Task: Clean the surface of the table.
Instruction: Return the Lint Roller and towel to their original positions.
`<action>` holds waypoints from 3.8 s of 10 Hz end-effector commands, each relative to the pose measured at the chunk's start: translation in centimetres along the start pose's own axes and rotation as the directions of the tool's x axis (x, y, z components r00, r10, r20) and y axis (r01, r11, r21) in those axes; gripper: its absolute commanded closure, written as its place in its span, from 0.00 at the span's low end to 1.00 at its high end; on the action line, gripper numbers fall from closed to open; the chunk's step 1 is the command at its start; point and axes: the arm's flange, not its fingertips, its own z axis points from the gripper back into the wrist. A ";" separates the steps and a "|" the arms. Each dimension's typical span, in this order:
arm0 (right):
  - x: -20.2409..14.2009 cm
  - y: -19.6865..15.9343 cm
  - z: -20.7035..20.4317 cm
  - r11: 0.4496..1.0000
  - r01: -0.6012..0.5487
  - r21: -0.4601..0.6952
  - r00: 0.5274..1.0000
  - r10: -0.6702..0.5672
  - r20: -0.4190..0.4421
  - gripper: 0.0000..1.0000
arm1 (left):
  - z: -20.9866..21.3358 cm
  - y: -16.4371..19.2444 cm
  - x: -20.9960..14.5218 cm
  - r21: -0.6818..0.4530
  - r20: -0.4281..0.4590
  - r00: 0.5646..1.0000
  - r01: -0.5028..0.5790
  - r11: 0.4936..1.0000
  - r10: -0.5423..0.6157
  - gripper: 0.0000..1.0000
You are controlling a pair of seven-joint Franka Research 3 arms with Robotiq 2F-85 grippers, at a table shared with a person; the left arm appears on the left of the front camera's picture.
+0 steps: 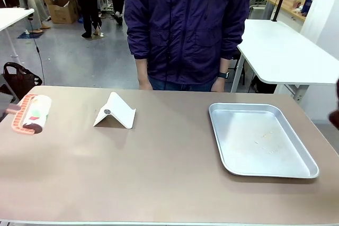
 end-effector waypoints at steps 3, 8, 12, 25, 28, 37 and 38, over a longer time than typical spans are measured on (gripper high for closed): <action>1.1 0.9 -13.3 0.995 -0.083 -0.052 0.991 0.077 -0.109 0.92 | -6.1 -11.6 4.8 0.130 0.114 0.991 -0.078 0.988 0.063 0.78; 1.8 -2.2 -29.0 0.975 -0.135 -0.174 0.974 0.098 -0.206 0.92 | -15.5 -19.8 9.0 0.337 -0.075 0.989 0.144 0.930 -0.125 0.78; 0.4 -9.7 -35.2 0.946 -0.170 -0.276 0.950 0.083 -0.301 0.92 | -22.4 -20.1 12.7 0.421 -0.112 0.989 0.136 0.897 -0.098 0.78; 1.8 -20.3 -34.1 0.900 -0.025 -0.436 0.972 -0.081 -0.222 0.92 | -28.0 -16.2 17.0 0.486 -0.207 0.978 0.131 0.864 -0.032 0.78; 3.6 -21.1 -34.6 0.868 0.002 -0.497 0.988 -0.078 -0.134 0.92 | -28.3 -15.7 15.9 0.484 -0.153 0.984 0.152 0.862 -0.087 0.78; 4.2 -24.9 -37.6 0.810 0.095 -0.579 0.985 -0.161 -0.064 0.92 | -30.1 -13.7 18.0 0.483 -0.129 0.992 0.066 0.873 -0.003 0.78; 4.3 -25.1 -37.7 0.808 0.102 -0.581 0.984 -0.169 -0.063 0.92 | -30.0 -13.6 18.5 0.474 -0.160 0.987 0.077 0.877 0.000 0.78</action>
